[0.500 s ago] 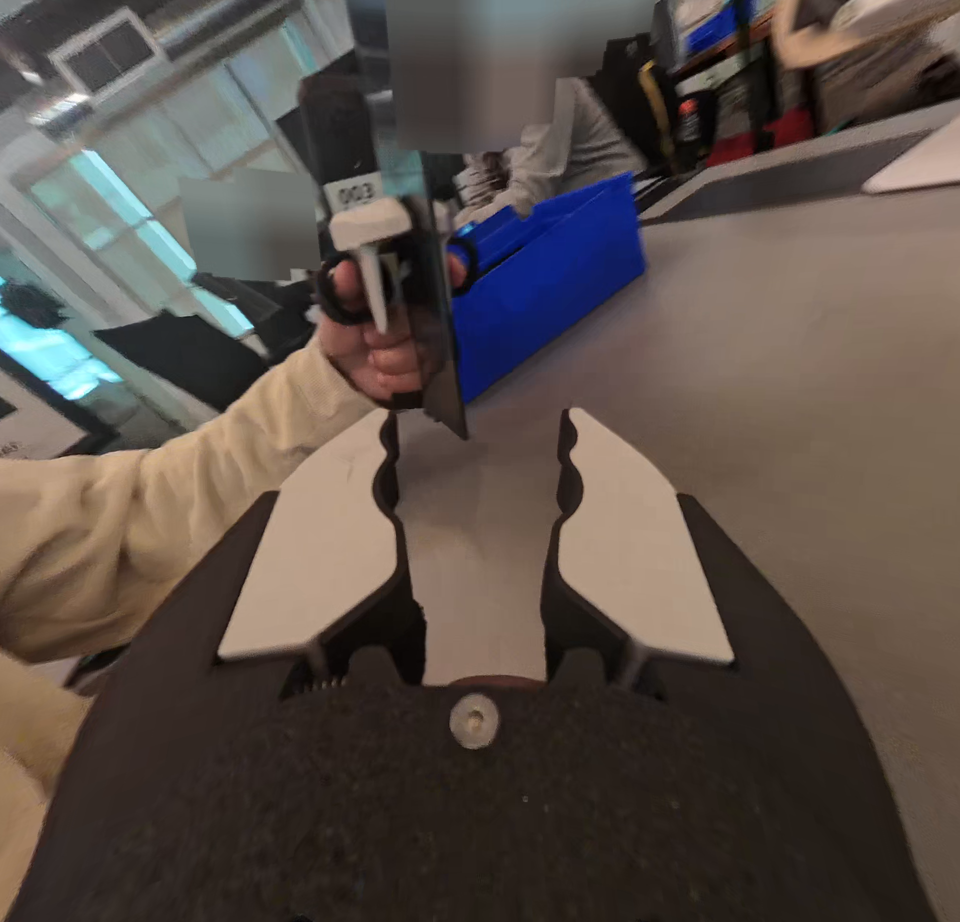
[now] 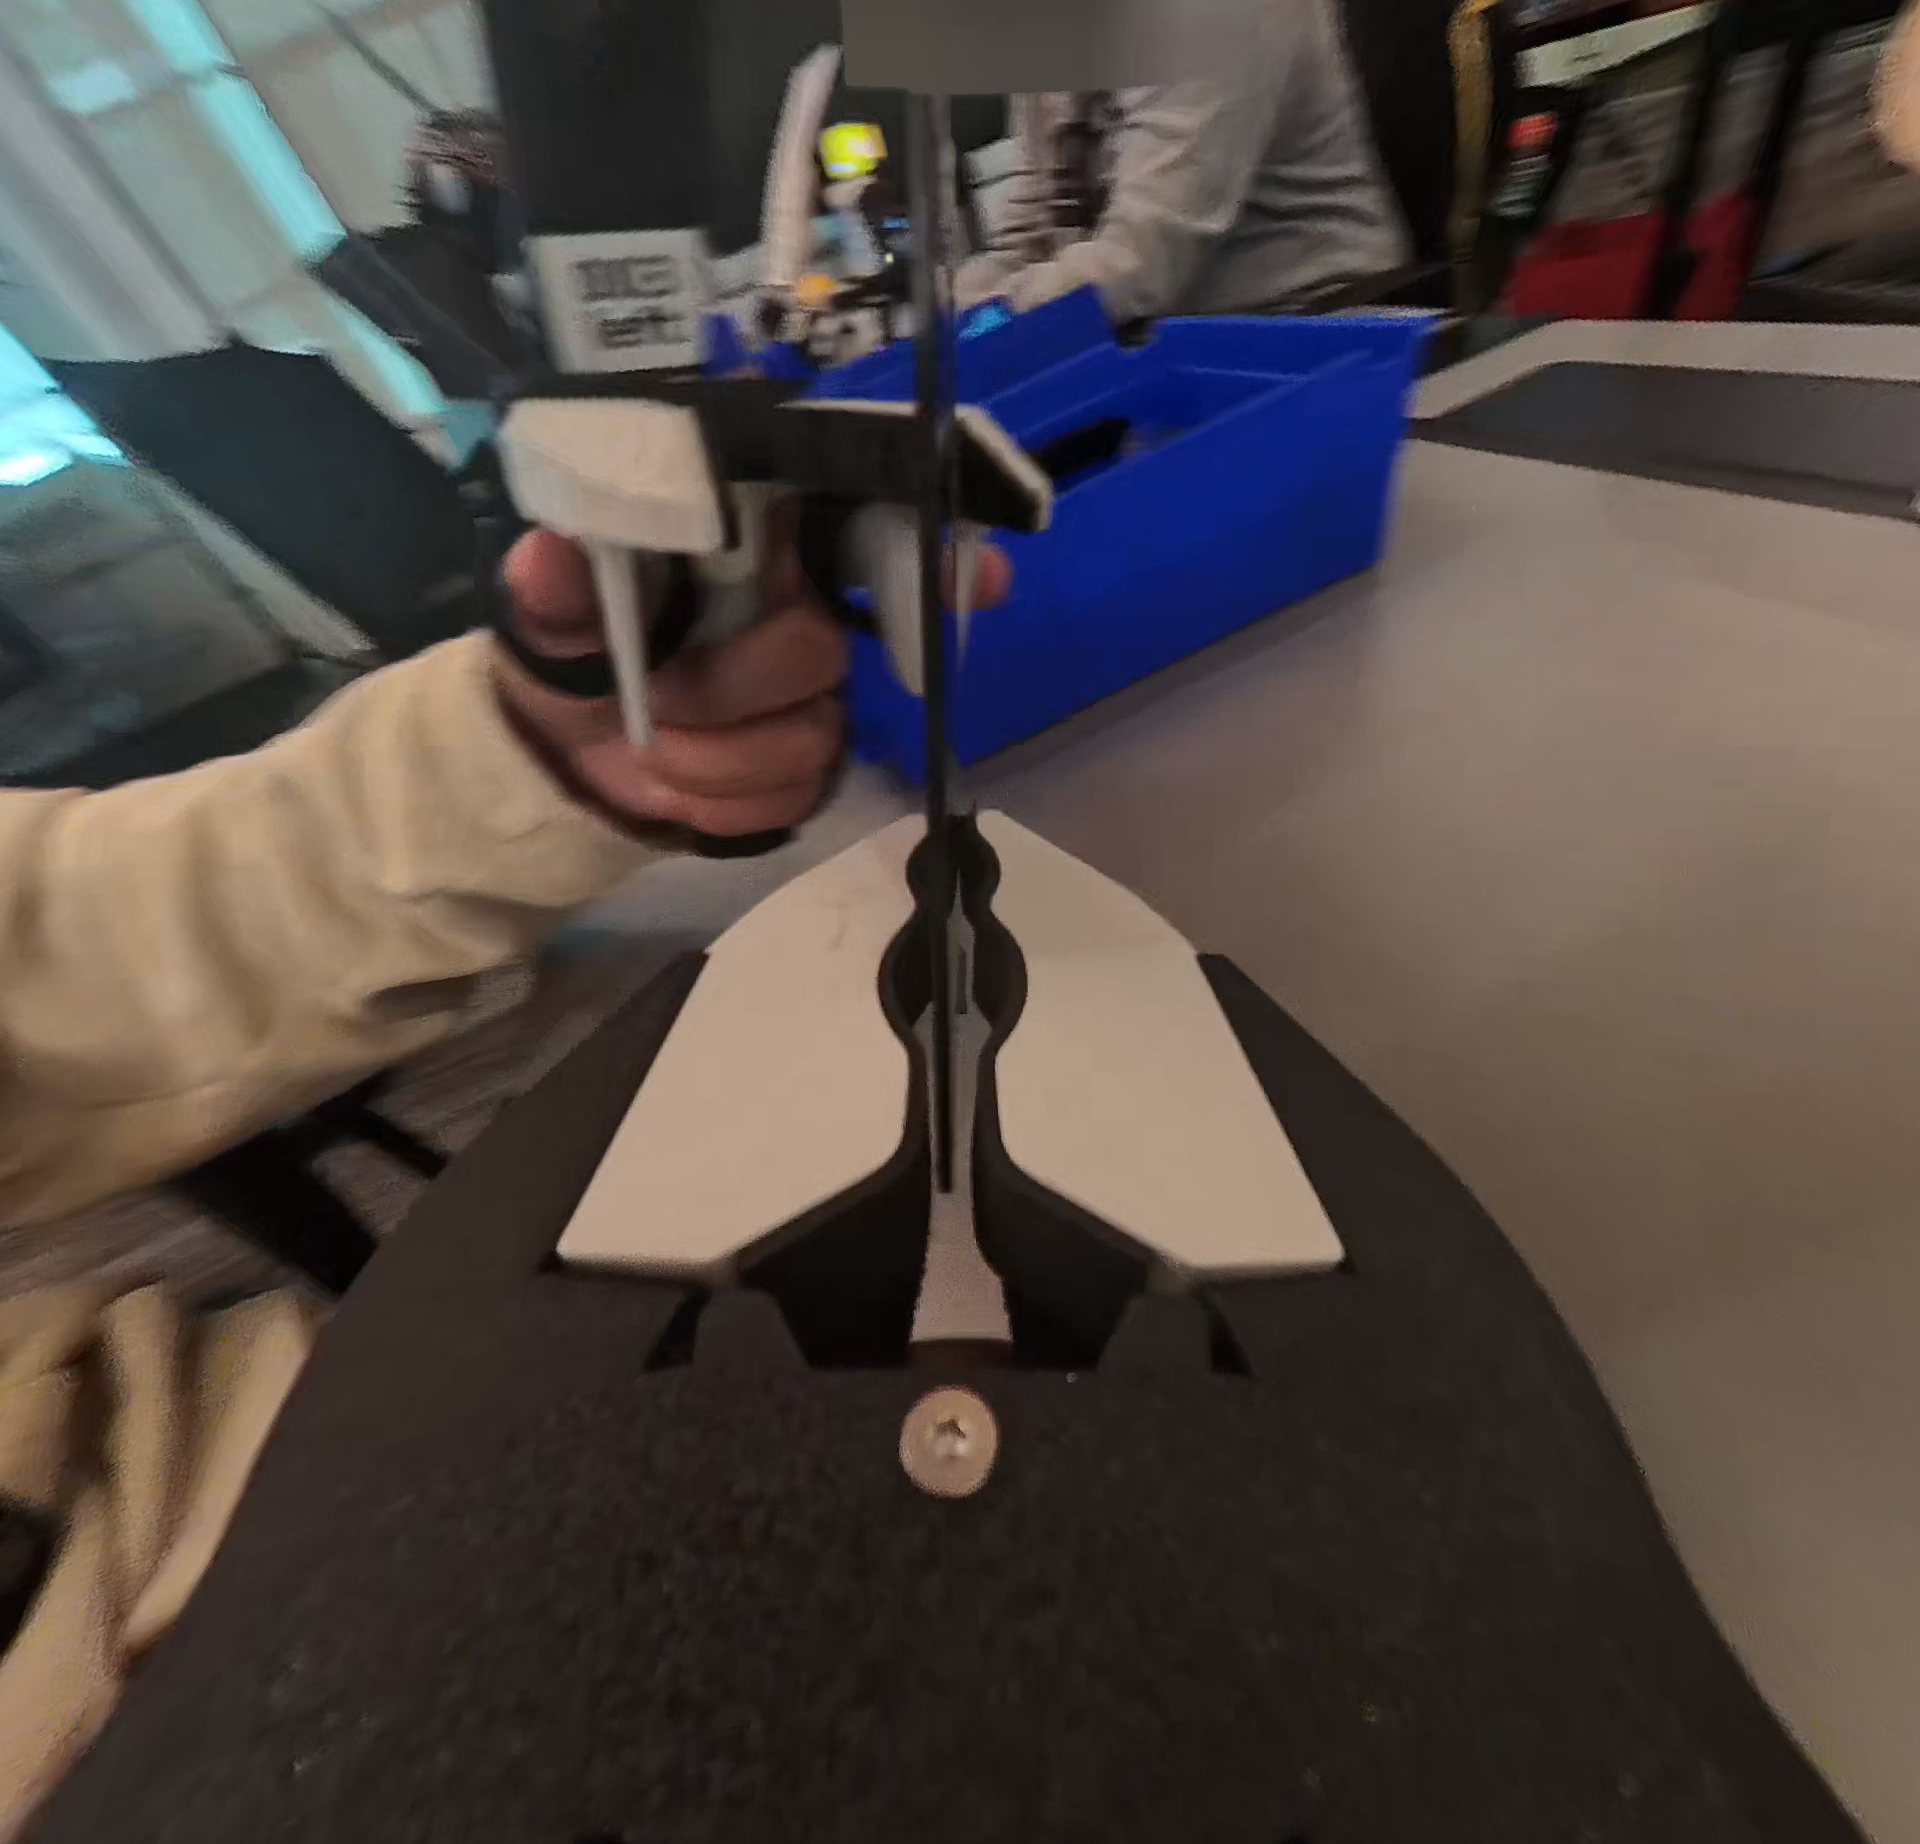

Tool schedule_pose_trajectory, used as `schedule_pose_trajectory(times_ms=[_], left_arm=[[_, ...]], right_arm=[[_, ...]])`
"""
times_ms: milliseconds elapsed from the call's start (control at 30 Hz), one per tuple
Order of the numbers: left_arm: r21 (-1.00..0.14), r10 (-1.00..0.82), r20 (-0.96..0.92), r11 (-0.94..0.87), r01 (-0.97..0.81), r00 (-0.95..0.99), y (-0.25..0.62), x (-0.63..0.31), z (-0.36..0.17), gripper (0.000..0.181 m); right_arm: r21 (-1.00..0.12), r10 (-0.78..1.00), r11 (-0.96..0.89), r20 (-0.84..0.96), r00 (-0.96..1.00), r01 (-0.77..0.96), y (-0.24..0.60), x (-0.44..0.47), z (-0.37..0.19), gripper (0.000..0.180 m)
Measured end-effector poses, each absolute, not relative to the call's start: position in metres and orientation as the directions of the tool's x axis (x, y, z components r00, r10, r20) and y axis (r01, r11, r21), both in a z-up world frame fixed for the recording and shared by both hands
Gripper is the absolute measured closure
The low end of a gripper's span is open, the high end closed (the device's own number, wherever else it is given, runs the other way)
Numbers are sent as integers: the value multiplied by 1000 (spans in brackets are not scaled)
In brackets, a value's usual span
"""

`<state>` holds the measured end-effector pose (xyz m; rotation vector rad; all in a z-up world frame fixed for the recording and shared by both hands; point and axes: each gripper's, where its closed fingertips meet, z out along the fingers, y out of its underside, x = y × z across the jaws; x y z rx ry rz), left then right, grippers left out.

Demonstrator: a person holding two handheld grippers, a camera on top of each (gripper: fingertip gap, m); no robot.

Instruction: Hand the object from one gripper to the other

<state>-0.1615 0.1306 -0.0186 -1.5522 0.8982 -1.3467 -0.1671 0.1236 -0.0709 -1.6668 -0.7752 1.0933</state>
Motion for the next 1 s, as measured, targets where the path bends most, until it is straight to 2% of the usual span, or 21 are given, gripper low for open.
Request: schedule_pose_trajectory(times_ms=[67, 133, 200, 300, 400, 633, 700, 833, 900, 1000], left_arm=[[-953, -886, 281, -304, -4, 370, 138, -181, -35, 131], [-969, -767, 160, -242, -50, 621, 145, -210, -58, 138], [-962, -653, 104, -256, -90, 751, 139, -232, -87, 143], [-943, -654, 141, -318, -101, 743, 121, -232, -99, 133], [-964, -631, 112, -256, -70, 768, 124, -236, -89, 136], [-947, -630, 155, -314, -67, 761, 126, -236, -99, 136], [-949, -635, 121, -300, -99, 763, 125, -236, -101, 137], [-939, -641, 37, -285, -193, 767, 122, -232, -110, 137], [-940, -652, 7, -262, -217, 758, 119, -228, -110, 137], [-942, -670, -16, -238, -236, 742, 114, -220, -109, 137]], right_arm=[[-955, 805, -291, -216, 552, 50, 139, -146, -76, 178], [-961, 708, -239, -77, 702, 136, 154, -119, -82, 178], [-955, 612, -231, 8, 791, 188, 163, -95, -86, 178], [-942, 560, -226, 82, 824, 247, 164, -75, -93, 178], [-940, 555, -270, 25, 832, 208, 162, -69, -101, 178], [-935, 548, -307, -20, 837, 179, 161, -67, -102, 178], [-941, 511, -301, -22, 859, 155, 165, -54, -86, 178], [-948, 288, -313, -42, 957, 53, 185, 40, -13, 178], [-874, 185, -481, -21, 983, 72, 191, 104, -9, 178], [-692, 5, -722, 34, 999, 28, 195, 197, -42, 178]])
